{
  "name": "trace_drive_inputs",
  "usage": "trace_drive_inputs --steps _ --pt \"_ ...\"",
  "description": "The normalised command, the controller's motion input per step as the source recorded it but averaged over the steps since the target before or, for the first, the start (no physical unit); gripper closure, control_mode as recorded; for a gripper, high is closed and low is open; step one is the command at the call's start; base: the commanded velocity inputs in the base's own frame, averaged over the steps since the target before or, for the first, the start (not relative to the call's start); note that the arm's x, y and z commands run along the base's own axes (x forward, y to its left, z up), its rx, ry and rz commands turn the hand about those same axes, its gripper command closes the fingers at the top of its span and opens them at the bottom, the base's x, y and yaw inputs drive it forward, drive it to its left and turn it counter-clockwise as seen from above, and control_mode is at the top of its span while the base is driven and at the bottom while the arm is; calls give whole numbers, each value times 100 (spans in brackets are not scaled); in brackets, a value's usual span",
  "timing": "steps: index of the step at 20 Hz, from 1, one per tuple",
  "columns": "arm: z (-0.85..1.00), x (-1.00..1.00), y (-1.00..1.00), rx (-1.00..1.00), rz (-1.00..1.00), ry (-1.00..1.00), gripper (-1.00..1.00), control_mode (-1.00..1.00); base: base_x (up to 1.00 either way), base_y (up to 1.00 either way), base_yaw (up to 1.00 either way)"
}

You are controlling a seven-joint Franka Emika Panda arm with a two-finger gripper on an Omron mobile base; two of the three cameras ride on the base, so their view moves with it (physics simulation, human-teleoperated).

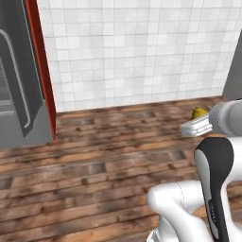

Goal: Transport the steak and lemon to the fridge. Place the steak on the rack containing meat and place the lemon on the rack containing the vegetable, ensuring meats and vegetables are on different racks.

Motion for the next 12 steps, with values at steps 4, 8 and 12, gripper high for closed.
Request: trace_drive_inputs --steps 4,8,12 --pt "0 0 0 0 0 0 100 100 38 100 -1" --pt "0 0 0 0 0 0 100 100 30 100 0" --pt "0 0 0 0 0 0 100 100 54 100 0"
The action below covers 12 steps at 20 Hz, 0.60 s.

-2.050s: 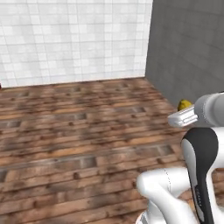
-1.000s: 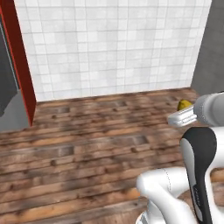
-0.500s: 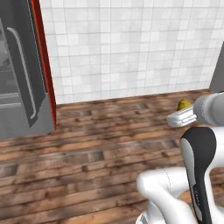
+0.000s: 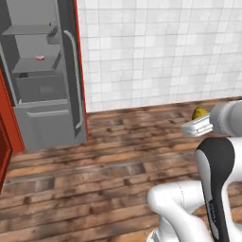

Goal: Transport the steak and lemon to the fridge. Place the steak on the rack containing meat and place the lemon on the rack containing the vegetable, ensuring meats and vegetables are on different racks.

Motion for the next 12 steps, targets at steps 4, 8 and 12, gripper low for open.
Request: trace_drive_inputs --steps 4,8,12 --pt "0 0 0 0 0 0 100 100 94 100 0" --pt "0 0 0 0 0 0 100 100 93 100 0" --pt "0 0 0 0 0 0 100 100 64 100 -2"
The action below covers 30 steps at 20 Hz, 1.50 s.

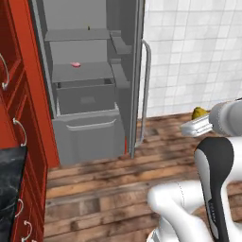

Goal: Transport the steak and lemon to the fridge. Place the steak on the rack containing meat and place the lemon on the rack containing the vegetable, ensuring meats and vegetables are on different racks.

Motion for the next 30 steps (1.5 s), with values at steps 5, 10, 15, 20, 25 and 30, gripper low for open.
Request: trace_drive_inputs --steps 5,10,15,20,25,30 --pt "0 0 0 0 0 0 100 100 42 70 -1" --pt "0 0 0 0 0 0 100 100 57 2 0" --pt "0 0 0 0 0 0 100 100 94 60 -2" --pt "0 0 0 0 0 0 100 100 93 67 -2" --pt "0 0 0 0 0 0 100 100 100 11 0" --pt "0 0 0 0 0 0 100 100 100 13 0"
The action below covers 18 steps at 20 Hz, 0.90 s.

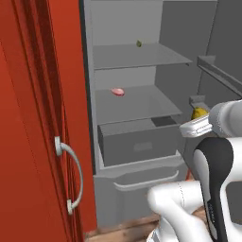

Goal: Transport the steak and lemon to the fridge. Place the steak on the rack containing meat and place the lemon on the rack containing the vegetable, ensuring meats and vegetables are on different racks.

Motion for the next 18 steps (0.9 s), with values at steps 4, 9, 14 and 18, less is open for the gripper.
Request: trace_drive_inputs --steps 4,9,14,18 --pt "0 0 0 0 0 0 100 100 99 1 0" --pt "0 0 0 0 0 0 100 100 100 0 0" --pt "0 0 0 0 0 0 100 100 33 6 0" --pt "0 0 0 0 0 0 100 100 0 0 0"
